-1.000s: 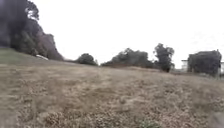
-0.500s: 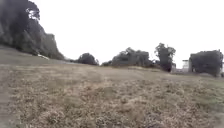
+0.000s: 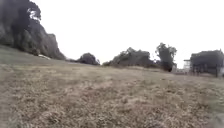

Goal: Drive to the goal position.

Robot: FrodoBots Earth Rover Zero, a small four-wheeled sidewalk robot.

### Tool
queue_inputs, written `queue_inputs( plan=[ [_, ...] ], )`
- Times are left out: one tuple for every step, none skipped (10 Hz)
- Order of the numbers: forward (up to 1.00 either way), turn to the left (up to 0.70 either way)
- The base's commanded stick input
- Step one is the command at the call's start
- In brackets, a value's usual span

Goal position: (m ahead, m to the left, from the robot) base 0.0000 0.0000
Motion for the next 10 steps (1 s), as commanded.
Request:
queue_inputs(
  plan=[
    [0.0, 0.7],
    [0.0, 0.7],
    [0.0, 0.7],
    [0.0, 0.7],
    [0.0, 0.7],
    [0.0, 0.7],
    [0.0, 0.7],
    [0.0, 0.7],
    [0.0, 0.7],
    [0.0, 0.7]
  ],
)
